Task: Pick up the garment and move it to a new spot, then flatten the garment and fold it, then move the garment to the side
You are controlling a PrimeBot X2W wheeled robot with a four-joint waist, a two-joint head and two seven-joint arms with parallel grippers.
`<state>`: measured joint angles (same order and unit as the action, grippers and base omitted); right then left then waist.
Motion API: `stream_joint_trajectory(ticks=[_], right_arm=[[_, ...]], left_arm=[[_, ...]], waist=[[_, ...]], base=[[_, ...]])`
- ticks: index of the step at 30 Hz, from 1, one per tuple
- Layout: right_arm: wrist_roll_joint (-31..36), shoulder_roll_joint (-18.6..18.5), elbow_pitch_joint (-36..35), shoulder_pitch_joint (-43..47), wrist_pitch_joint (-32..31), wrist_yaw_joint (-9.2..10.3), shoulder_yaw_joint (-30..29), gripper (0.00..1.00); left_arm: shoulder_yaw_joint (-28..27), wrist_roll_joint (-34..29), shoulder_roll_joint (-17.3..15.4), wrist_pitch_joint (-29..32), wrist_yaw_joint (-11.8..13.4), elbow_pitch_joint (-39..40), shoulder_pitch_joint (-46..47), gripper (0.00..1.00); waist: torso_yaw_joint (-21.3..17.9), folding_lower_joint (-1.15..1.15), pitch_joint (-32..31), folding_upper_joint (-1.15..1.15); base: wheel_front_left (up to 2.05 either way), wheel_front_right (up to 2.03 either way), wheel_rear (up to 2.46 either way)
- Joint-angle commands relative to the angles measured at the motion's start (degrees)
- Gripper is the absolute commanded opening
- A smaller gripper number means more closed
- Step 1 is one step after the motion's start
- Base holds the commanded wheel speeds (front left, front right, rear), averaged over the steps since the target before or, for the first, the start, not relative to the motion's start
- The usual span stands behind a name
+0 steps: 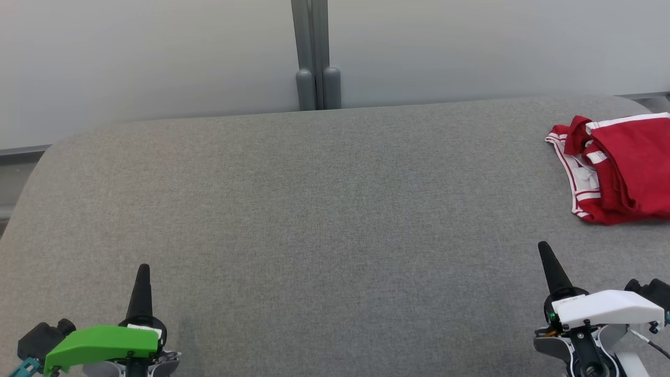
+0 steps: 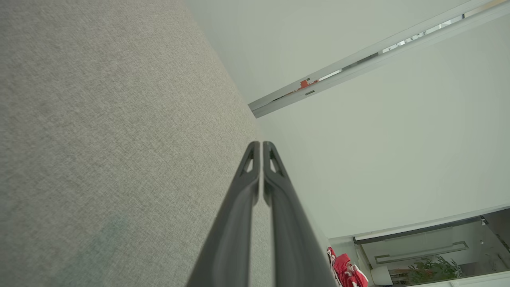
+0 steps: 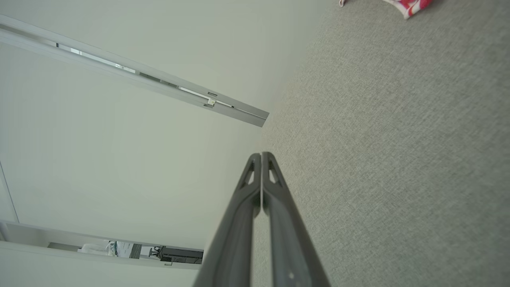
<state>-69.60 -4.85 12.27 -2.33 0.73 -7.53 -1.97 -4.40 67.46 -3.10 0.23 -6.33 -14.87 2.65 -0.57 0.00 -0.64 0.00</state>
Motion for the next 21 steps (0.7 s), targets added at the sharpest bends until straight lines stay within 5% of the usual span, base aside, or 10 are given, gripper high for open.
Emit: stream_joint_trajectory(ticks=[1,21], right_arm=[[-1.5,-0.1,-0.2,-1.2,-0.4,0.04,-0.3,0.00],[-11.1,0.4,0.6,-2.5,-3.0,0.04,-1.8,0.00]], left_arm=[[-0.4,1.4,-0.1,0.3,-0.4,0.6,1.5,0.00],[-1.2,11.6,0.0,3.0,-0.8,0.8,2.6,0.00]], waist=[[0.0,0.00,0.0,0.00],[0.2,0.00,0.3,0.00]], base=[[0.00,0.00,0.00],[0.00,0.00,0.00]])
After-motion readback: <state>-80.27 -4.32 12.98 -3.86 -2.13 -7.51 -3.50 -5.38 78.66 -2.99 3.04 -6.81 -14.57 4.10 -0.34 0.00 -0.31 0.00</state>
